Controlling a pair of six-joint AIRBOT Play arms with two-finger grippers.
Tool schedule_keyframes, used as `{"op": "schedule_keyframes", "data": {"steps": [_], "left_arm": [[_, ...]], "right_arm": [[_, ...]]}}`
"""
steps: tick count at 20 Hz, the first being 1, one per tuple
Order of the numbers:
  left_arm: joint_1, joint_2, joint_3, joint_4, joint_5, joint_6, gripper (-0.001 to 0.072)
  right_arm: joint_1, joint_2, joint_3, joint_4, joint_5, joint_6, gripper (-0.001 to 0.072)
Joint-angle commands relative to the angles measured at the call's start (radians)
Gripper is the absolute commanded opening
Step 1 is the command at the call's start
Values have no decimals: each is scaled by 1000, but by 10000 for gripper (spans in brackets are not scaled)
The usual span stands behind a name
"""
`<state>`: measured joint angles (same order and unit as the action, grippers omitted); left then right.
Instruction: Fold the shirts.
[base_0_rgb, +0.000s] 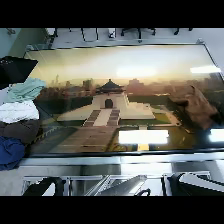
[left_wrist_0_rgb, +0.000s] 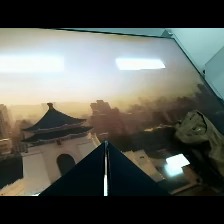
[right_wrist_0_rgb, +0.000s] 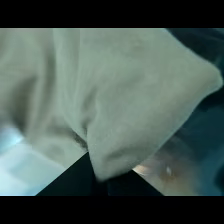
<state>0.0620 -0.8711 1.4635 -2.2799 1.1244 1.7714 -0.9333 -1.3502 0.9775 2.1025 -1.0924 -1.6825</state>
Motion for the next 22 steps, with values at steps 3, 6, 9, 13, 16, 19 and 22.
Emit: {"op": "schedule_keyframes", "data": {"steps": [3,6,9,13,16,19,22], "left_arm": [[-13,-1,0,1,1,0,16],[-65,-11,0,2,-5,0,16],[-127,-42,0,2,-26,0,17],[-162,-88,2,2,-69,0,17],[-129,-72,2,2,-63,0,16],[-78,-24,-1,11,-15,-23,16],[-71,27,-73,11,20,-51,16]], "right_arm": [[-102,45,-275,-13,109,-46,21],[-102,47,-292,-12,98,-35,206],[-107,68,-227,-17,-71,8,577],[-96,192,92,-16,-256,138,576],[-21,273,309,-11,-256,151,465],[140,322,386,23,-265,124,256],[409,364,382,21,-258,85,23]]}}
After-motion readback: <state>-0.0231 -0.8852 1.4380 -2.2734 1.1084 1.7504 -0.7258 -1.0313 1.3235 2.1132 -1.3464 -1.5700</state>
